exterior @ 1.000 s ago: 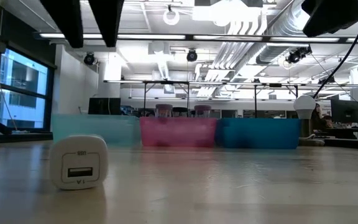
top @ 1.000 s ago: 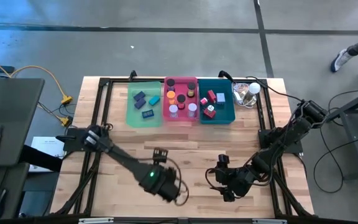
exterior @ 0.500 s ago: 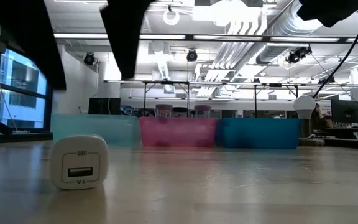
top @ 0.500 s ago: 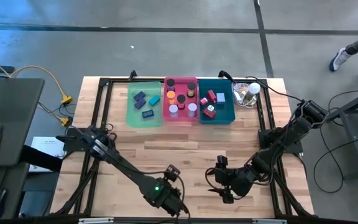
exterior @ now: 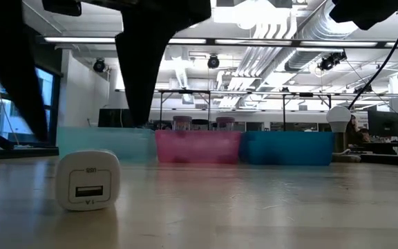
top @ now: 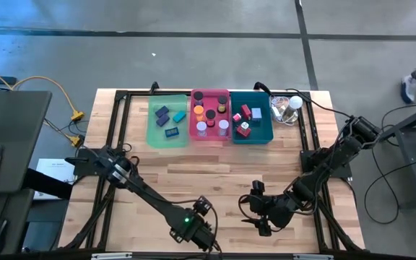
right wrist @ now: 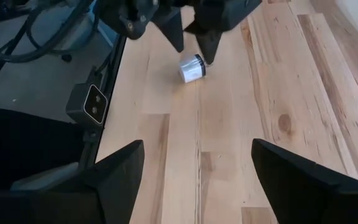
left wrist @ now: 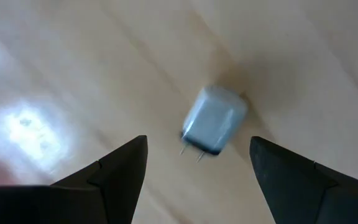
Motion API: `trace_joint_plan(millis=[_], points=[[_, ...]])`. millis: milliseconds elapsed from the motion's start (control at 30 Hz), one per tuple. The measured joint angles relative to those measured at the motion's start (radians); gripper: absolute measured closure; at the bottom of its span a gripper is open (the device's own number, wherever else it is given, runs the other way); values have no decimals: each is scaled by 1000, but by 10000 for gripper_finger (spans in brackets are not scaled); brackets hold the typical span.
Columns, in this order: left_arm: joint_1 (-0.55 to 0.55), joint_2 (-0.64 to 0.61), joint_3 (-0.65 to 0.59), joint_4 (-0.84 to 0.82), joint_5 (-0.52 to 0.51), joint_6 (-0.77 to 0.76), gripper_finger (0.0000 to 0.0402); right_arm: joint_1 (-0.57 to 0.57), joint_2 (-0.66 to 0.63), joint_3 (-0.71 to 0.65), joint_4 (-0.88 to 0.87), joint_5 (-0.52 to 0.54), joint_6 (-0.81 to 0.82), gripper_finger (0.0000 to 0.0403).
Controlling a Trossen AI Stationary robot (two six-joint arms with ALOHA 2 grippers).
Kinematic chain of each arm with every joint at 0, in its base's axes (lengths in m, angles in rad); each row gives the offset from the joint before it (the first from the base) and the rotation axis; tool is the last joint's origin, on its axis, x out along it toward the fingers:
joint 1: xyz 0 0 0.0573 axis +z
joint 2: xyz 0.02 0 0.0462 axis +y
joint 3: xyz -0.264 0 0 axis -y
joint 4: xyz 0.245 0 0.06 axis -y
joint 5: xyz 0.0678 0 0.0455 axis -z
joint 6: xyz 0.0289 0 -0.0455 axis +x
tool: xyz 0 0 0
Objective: Pick & Place Office items
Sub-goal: Put the white charger adapter into the blue bin
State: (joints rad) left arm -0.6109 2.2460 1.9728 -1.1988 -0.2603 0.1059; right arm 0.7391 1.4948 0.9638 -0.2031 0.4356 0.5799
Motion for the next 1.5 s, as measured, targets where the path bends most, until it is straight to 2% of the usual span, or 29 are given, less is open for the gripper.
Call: trace_joint_plan(millis=[200,433,600,833,1033,1167,1333,1433,1500], points=[[7,44,0,14,81,27,128,0,0,0,8,2,0,117],[25,45,0,17,82,38,134,-1,0,0,16,3,1,117],[42,58,-16,24,128,55,173,-1,0,0,15,3,3,117],[54,71,-15,37,185,85,267,-1,0,0,14,3,2,117],[54,71,-15,40,180,75,269,-1,0,0,13,3,1,117],[54,65,-16,38,177,7,269,-1,0,0,13,2,0,117],[42,11,-16,-1,71,-24,269,0,0,0,15,2,23,117],[14,-39,-16,-18,-100,-24,269,0,0,0,36,2,69,117],[-19,-80,-16,-15,-274,-29,269,0,0,0,63,3,88,117]])
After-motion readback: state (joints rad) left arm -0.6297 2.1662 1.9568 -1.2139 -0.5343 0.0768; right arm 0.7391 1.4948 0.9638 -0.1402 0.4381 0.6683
